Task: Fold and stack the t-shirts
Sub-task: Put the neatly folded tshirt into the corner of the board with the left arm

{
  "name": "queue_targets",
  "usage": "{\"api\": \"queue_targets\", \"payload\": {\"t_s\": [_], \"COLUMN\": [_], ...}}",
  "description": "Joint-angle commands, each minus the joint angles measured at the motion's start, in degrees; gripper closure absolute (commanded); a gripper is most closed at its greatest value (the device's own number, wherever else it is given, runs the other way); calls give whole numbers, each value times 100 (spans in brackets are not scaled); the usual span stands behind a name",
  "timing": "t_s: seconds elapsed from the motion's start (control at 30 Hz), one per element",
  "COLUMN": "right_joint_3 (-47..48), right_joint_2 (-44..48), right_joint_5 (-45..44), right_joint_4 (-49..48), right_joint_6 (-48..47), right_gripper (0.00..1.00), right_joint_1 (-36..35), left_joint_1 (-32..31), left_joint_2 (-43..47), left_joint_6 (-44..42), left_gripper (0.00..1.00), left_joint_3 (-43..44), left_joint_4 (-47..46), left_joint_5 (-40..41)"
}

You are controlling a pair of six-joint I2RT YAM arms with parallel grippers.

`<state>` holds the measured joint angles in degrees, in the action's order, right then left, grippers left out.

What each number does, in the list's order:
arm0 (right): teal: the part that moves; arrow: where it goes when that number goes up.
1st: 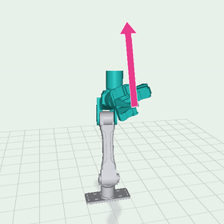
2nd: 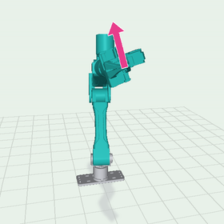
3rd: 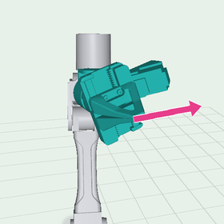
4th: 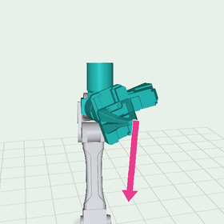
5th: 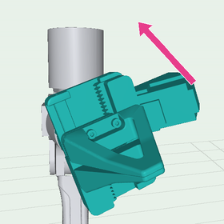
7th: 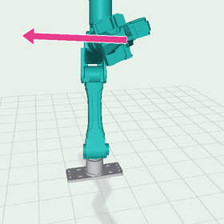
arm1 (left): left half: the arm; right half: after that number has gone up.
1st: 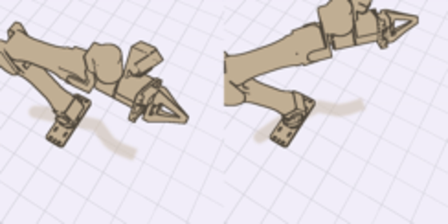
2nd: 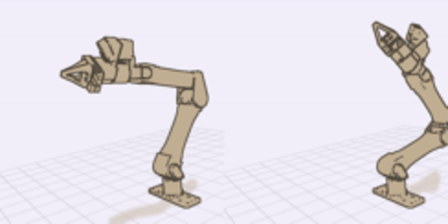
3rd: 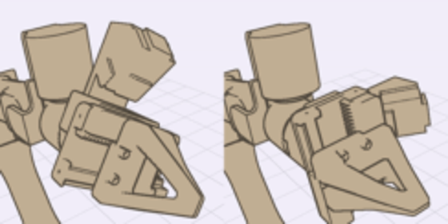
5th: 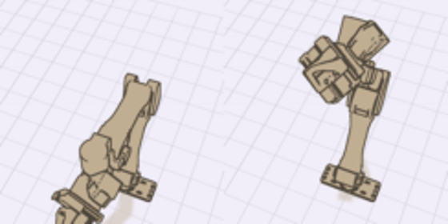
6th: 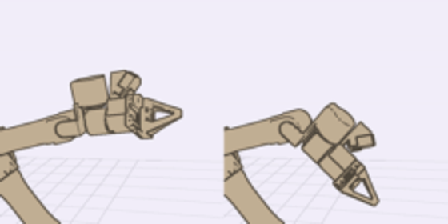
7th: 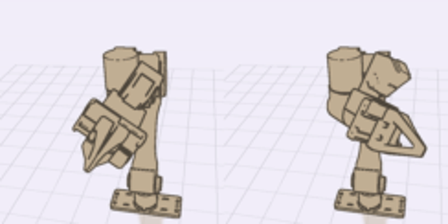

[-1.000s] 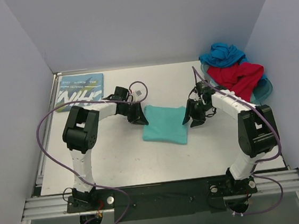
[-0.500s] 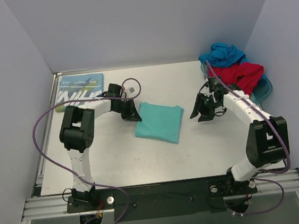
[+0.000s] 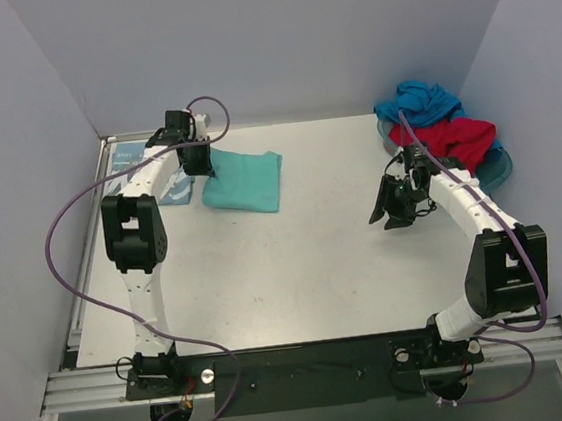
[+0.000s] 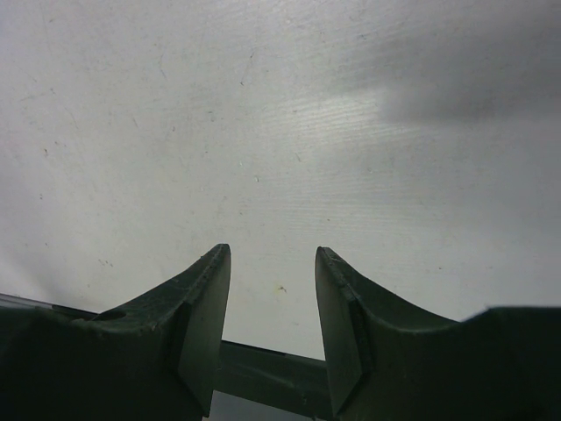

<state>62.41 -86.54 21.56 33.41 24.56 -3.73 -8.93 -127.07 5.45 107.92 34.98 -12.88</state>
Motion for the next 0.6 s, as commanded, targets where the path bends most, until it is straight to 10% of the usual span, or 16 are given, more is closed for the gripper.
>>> {"api": "queue_targets", "payload": {"t_s": [0.0,0.57], "right_joint_3": [201,140], "right_joint_2": [225,269], "right_joint_5": [-143,-258], "right_joint_4": [350,482], "right_joint_6": [-170,-311], "right_gripper": [61,61], "right_joint_1": [65,223], "left_joint_1": [84,488], "left_joint_2": [-292,-126], "left_joint_6": [-736,-1908], "left_gripper": [100,100], "left_joint_3": [809,1803], "left_joint_4": [623,536], "left_joint_5": [1189,2492]}}
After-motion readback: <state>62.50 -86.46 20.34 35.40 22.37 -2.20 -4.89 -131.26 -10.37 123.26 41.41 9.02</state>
